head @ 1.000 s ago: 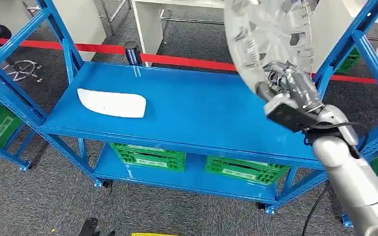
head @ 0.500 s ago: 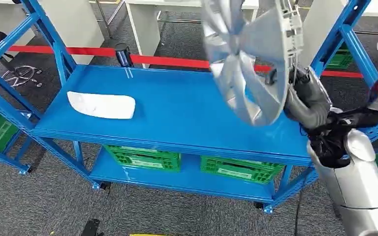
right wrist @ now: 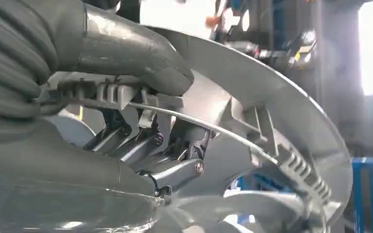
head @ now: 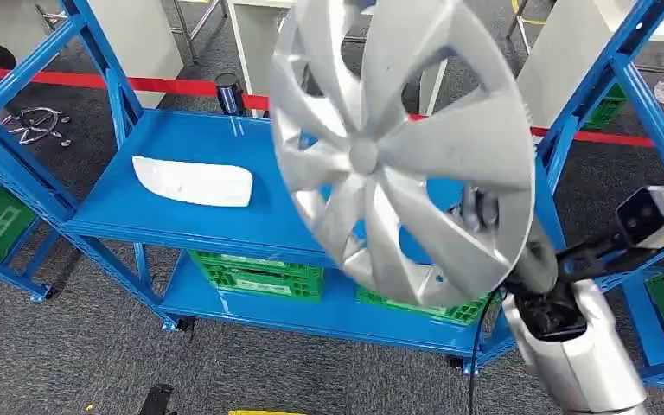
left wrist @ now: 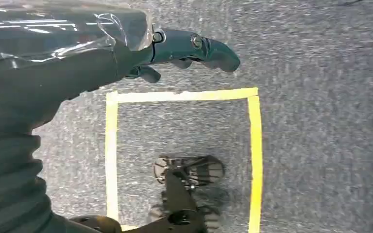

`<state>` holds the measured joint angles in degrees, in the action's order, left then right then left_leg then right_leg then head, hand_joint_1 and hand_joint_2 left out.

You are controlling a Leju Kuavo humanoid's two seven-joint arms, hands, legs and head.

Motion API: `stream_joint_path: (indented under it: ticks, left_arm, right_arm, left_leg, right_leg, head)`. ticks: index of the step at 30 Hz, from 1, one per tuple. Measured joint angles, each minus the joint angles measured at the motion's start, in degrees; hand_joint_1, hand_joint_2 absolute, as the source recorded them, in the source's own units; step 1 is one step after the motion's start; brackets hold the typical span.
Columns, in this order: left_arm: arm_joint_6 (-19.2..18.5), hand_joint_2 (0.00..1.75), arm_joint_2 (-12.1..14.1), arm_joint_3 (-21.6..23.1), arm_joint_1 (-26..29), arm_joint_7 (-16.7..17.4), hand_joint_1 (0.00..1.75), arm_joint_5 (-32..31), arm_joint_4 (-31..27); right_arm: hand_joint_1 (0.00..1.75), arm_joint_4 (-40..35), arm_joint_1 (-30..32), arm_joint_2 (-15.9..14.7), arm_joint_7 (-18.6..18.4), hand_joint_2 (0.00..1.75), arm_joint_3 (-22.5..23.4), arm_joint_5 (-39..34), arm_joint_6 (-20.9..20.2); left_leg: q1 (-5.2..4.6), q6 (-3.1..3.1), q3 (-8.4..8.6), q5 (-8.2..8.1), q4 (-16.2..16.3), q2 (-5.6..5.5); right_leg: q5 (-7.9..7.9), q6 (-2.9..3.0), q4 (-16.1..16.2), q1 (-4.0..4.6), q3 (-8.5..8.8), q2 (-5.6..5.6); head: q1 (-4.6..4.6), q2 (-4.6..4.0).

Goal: Take the parts from the cabinet and place them on the table.

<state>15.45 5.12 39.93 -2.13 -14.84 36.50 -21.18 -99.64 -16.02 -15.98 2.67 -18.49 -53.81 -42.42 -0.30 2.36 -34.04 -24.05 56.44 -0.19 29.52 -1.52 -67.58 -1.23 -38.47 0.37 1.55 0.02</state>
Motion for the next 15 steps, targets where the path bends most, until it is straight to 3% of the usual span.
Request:
stream_joint_path:
  ticks: [1, 2, 3, 6, 7, 8, 11, 12, 13, 14, 15]
  left_arm:
    - [0.00, 1.75, -0.09, 0.09, 0.01, 0.48, 0.00, 0.00, 0.07]
    - [0.00, 1.75, -0.13, 0.13, 0.02, 0.99, 0.00, 0.02, 0.13]
    - [-0.04, 1.75, -0.11, 0.15, 0.02, 1.69, 0.00, 0.11, 0.33]
    - [-0.46, 1.75, -0.22, 0.24, 0.55, 2.60, 0.00, 0.48, 0.68]
    - [-0.46, 1.75, -0.20, 0.26, 0.58, 2.65, 0.00, 0.63, 0.81]
    - [-0.46, 1.75, -0.24, 0.26, 0.61, 2.69, 0.00, 0.63, 0.85]
    - [-0.50, 1.75, -0.13, 0.26, 0.68, 2.80, 0.00, 0.72, 1.05]
    - [-0.57, 1.75, -0.20, 0.26, 0.77, 3.00, 0.00, 0.81, 1.14]
    - [-0.76, 1.75, -0.24, 0.26, 0.91, 3.11, 0.00, 0.83, 1.22]
    - [-0.90, 1.75, -0.24, 0.26, 1.03, 3.17, 0.00, 0.85, 1.27]
    - [-0.92, 1.75, -0.22, 0.26, 1.09, 3.26, 0.00, 0.85, 1.33]
  right_arm:
    - [1.75, -0.31, 0.72, 0.61, -0.07, 1.75, -0.37, -0.09, -0.98]
    - [1.75, -0.59, 1.49, 1.05, -0.11, 1.75, -0.70, -0.02, -1.65]
    - [1.75, -0.81, 2.53, 1.67, -0.11, 1.75, -1.25, 0.00, -2.80]
    - [1.75, -1.42, 5.08, 2.87, -0.07, 1.75, -2.45, -0.02, -4.35]
    - [1.75, -1.51, 5.42, 3.24, -0.07, 1.75, -2.78, 0.00, -4.51]
    - [1.75, -1.66, 5.69, 3.47, -0.07, 1.75, -2.93, 0.00, -4.55]
    - [1.75, -1.88, 6.39, 4.00, -0.07, 1.75, -3.30, -0.11, -4.73]
    - [1.75, -1.88, 6.62, 4.18, -0.11, 1.75, -3.37, -0.37, -5.07]
    - [1.75, -1.88, 7.04, 4.40, -0.13, 1.75, -3.43, -0.83, -5.43]
    - [1.75, -1.95, 7.56, 4.79, -0.18, 1.75, -3.56, -1.16, -5.86]
    - [1.75, -2.12, 8.17, 5.21, -0.18, 1.75, -3.70, -1.14, -6.48]
  left_leg:
    - [0.02, -0.22, -0.02, -0.14, 0.28, -0.02]
    - [-0.14, -0.56, -0.20, -0.35, 0.72, -0.06]
    - [-0.40, -0.89, -0.41, -0.52, 0.99, -0.13]
    - [-0.14, -1.51, -0.41, -0.31, 0.92, -0.14]
    - [-0.04, -1.84, -0.63, -0.68, 1.27, -0.16]
    - [0.03, -2.33, -1.27, -1.81, 2.54, -0.08]
    - [0.63, -3.27, -6.81, -8.26, 15.31, -0.07]
    - [0.75, -3.40, -8.32, -9.28, 18.68, -0.07]
    - [0.89, -3.43, -8.57, -8.97, 19.41, -0.07]
    - [0.95, -3.37, -7.39, -7.47, 17.22, -0.06]
    - [0.96, -3.27, -4.97, -5.18, 12.69, -0.06]
  right_leg:
    - [-1.90, -0.45, 5.82, -0.15, 3.14, -0.13]
    - [-2.22, -0.02, 9.57, -0.16, 4.81, -0.39]
    - [-2.56, 0.71, 9.57, 0.15, 5.33, -0.21]
    - [-2.74, 1.49, 9.48, 0.45, 5.20, -0.14]
    - [-2.97, 1.86, 9.66, -0.21, 5.33, -0.14]
    - [-2.92, 2.03, 9.66, -0.22, 5.38, -0.15]
    - [-3.04, 2.53, 9.65, -0.11, 5.30, -0.19]
    - [-3.04, 2.52, 9.64, -0.09, 5.28, -0.21]
    - [-3.05, 2.52, 9.63, -0.08, 5.32, -0.21]
    - [-3.05, 2.51, 9.63, -0.09, 5.39, -0.18]
    - [-3.04, 2.50, 9.63, -0.10, 5.49, -0.14]
  head:
    - [0.00, 0.00]
    - [-0.02, 0.00]
    - [0.09, 0.00]
    - [0.09, 0.00]
    - [0.04, 0.00]
    - [0.24, 0.00]
    - [0.46, 0.00]
    - [0.46, 0.00]
    - [0.46, 0.00]
    - [0.46, 0.00]
    - [0.46, 0.00]
